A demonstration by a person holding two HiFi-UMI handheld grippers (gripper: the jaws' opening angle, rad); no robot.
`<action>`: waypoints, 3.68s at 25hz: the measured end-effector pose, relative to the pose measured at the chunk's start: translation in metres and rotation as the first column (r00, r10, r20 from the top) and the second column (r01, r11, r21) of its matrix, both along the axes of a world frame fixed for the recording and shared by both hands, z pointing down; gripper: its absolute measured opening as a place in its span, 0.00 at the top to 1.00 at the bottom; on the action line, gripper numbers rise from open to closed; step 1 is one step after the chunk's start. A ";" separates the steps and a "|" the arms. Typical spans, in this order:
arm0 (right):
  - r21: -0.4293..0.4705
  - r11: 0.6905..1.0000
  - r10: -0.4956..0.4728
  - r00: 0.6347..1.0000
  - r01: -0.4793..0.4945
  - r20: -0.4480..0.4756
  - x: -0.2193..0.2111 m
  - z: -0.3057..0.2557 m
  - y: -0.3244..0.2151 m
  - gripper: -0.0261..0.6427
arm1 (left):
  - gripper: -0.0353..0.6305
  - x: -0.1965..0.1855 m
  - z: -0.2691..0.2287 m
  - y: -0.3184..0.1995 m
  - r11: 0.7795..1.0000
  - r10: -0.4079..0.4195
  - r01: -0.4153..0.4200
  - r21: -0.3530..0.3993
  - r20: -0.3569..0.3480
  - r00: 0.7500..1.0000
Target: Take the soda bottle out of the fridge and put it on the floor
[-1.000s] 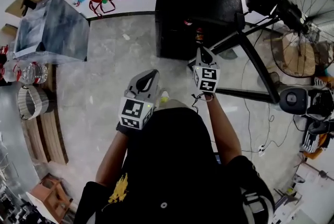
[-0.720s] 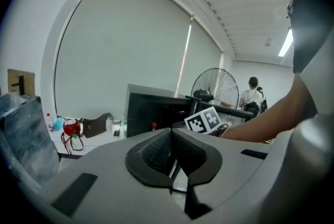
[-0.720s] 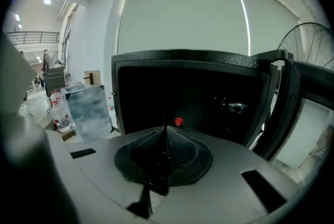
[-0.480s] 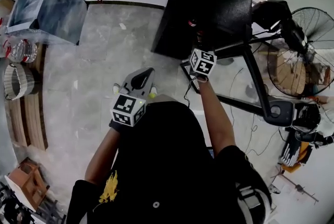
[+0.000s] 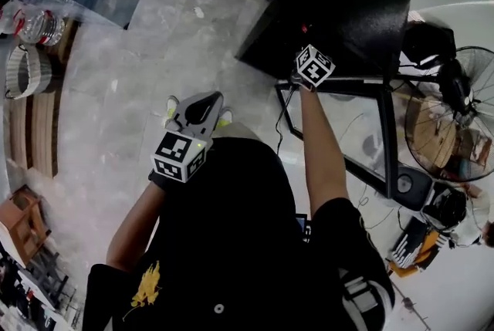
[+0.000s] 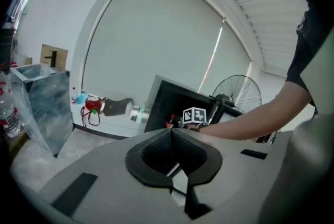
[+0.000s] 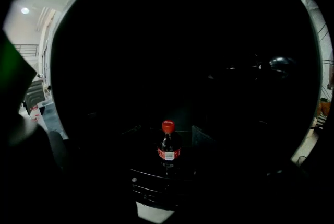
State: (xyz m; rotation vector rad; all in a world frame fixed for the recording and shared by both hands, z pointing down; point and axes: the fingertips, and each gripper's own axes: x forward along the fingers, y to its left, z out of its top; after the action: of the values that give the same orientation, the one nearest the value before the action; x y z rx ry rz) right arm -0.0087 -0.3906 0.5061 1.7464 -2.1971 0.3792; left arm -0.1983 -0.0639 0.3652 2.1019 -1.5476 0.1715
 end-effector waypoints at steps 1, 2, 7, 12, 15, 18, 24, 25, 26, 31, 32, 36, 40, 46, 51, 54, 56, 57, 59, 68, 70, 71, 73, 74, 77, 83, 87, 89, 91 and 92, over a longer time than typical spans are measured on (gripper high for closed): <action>-0.006 1.000 0.003 1.000 -0.003 0.000 -0.001 0.006 -0.007 0.53 | 0.92 -0.003 0.002 0.000 1.000 -0.013 0.013 -0.005 -0.001 1.000; -0.013 1.000 0.005 1.000 -0.005 0.003 -0.002 0.012 -0.014 0.53 | 0.92 -0.005 0.005 0.001 1.000 -0.023 0.023 -0.010 -0.002 1.000; -0.038 0.999 -0.002 0.999 0.000 -0.052 -0.002 0.027 -0.040 0.53 | 0.92 -0.006 0.010 0.003 0.999 -0.046 0.047 -0.022 0.020 0.999; -0.078 0.997 -0.022 0.998 0.017 -0.063 -0.013 0.037 -0.060 0.53 | 0.92 -0.005 0.013 0.007 0.997 -0.064 0.065 -0.040 0.039 0.997; -0.091 0.995 -0.042 0.995 0.034 -0.088 -0.017 0.043 -0.066 0.53 | 0.92 -0.006 0.012 0.010 0.997 -0.067 0.070 -0.038 0.067 0.996; -0.104 0.994 -0.043 0.994 0.032 -0.103 -0.018 0.046 -0.068 0.58 | 0.92 -0.012 0.012 0.016 0.996 -0.078 0.082 -0.043 0.082 0.994; -0.104 0.994 -0.057 0.987 0.041 -0.153 -0.016 0.048 -0.060 0.78 | 0.92 -0.018 0.015 0.026 0.994 -0.091 0.095 -0.058 0.071 0.993; -0.105 0.993 -0.063 0.986 0.047 -0.155 -0.017 0.047 -0.058 0.78 | 0.92 -0.018 0.014 0.027 0.994 -0.090 0.094 -0.059 0.066 0.994; -0.107 0.993 -0.069 0.985 0.052 -0.158 -0.017 0.046 -0.055 0.78 | 0.92 -0.018 0.013 0.027 0.994 -0.087 0.091 -0.060 0.064 0.994; -0.126 0.991 -0.069 0.987 0.051 -0.146 -0.013 0.044 -0.036 0.78 | 0.92 -0.016 0.011 0.030 0.996 -0.064 0.067 -0.050 0.063 0.996; -0.130 0.990 -0.082 0.985 0.062 -0.150 -0.013 0.043 -0.030 0.78 | 0.92 -0.016 0.011 0.031 0.997 -0.063 0.066 -0.050 0.059 0.996; -0.151 0.981 -0.143 0.976 0.119 -0.161 -0.015 0.038 -0.007 0.78 | 0.92 -0.014 0.010 0.034 0.998 -0.044 0.046 -0.045 0.048 0.998; -0.159 0.979 -0.148 0.982 0.128 -0.118 -0.008 0.026 0.021 0.78 | 0.92 -0.014 0.008 0.035 0.999 -0.016 0.017 -0.030 0.046 0.999; -0.112 0.981 -0.168 0.984 0.161 -0.053 0.001 -0.024 0.083 0.78 | 0.92 -0.025 0.002 0.029 0.999 0.046 -0.045 -0.014 0.056 0.997; -0.083 0.982 -0.176 0.983 0.170 -0.062 0.000 -0.065 0.142 0.78 | 0.92 -0.039 -0.007 0.017 0.991 0.135 -0.136 0.004 0.072 0.988; -0.082 0.981 -0.183 0.979 0.176 -0.088 -0.010 -0.081 0.169 0.78 | 0.92 -0.048 -0.010 0.002 0.980 0.194 -0.196 0.020 0.072 0.978; -0.086 0.985 -0.157 0.983 0.149 -0.097 -0.014 -0.093 0.188 0.78 | 0.92 -0.052 -0.014 -0.009 0.966 0.254 -0.257 0.034 0.076 0.964; -0.088 0.988 -0.139 0.985 0.130 -0.102 -0.014 -0.099 0.197 0.78 | 0.92 -0.053 -0.016 -0.014 0.957 0.284 -0.288 0.042 0.077 0.956; -0.088 0.991 -0.108 0.988 0.098 -0.113 -0.016 -0.110 0.213 0.78 | 0.92 -0.056 -0.020 -0.023 0.939 0.334 -0.338 0.059 0.075 0.940; -0.068 0.996 0.040 0.991 -0.049 -0.131 -0.021 -0.142 0.265 0.78 | 0.92 -0.053 -0.013 -0.033 0.862 0.497 -0.498 0.092 0.035 0.867; -0.062 0.996 0.061 0.989 -0.070 -0.134 -0.021 -0.148 0.272 0.78 | 0.92 -0.050 -0.011 -0.034 0.844 0.528 -0.528 0.093 0.035 0.849; -0.061 0.995 0.068 0.988 -0.077 -0.137 -0.021 -0.150 0.276 0.78 | 0.92 -0.048 -0.011 -0.035 0.834 0.543 -0.544 0.094 0.038 0.839; -0.058 0.995 0.076 0.988 -0.085 -0.137 -0.023 -0.154 0.282 0.78 | 0.92 -0.045 -0.010 -0.036 0.816 0.567 -0.569 0.096 0.050 0.822; -0.056 0.995 0.075 0.988 -0.083 -0.132 -0.024 -0.156 0.285 0.78 | 0.92 -0.044 -0.011 -0.037 0.811 0.573 -0.576 0.099 0.060 0.817; -0.049 0.997 0.050 0.992 -0.056 -0.118 -0.023 -0.158 0.293 0.78 | 0.92 -0.034 -0.011 -0.037 0.812 0.569 -0.575 0.101 0.085 0.818; -0.038 0.998 -0.046 0.992 0.042 -0.118 0.004 -0.159 0.310 0.78 | 0.92 0.013 -0.017 -0.019 0.833 0.535 -0.545 0.096 0.110 0.837; -0.016 0.991 -0.131 0.986 0.130 -0.103 0.042 -0.163 0.322 0.78 | 0.92 0.058 -0.021 -0.002 0.879 0.456 -0.467 0.098 0.117 0.882; -0.008 0.985 -0.172 0.982 0.172 -0.081 0.061 -0.160 0.330 0.78 | 0.92 0.073 -0.022 0.007 0.904 0.405 -0.417 0.093 0.122 0.906; -0.010 0.979 -0.203 0.977 0.203 -0.068 0.078 -0.156 0.332 0.78 | 0.92 0.084 -0.020 0.010 0.920 0.367 -0.381 0.087 0.145 0.919; -0.017 0.977 -0.214 0.975 0.214 -0.064 0.084 -0.153 0.332 0.78 | 0.92 0.087 -0.018 0.012 0.926 0.352 -0.368 0.084 0.158 0.923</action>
State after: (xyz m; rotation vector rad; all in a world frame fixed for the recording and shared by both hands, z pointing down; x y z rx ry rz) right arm 0.0755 -0.0581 0.3532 1.4752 -2.3023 0.2765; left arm -0.1110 -0.0519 0.3468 2.5000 -1.2533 0.3776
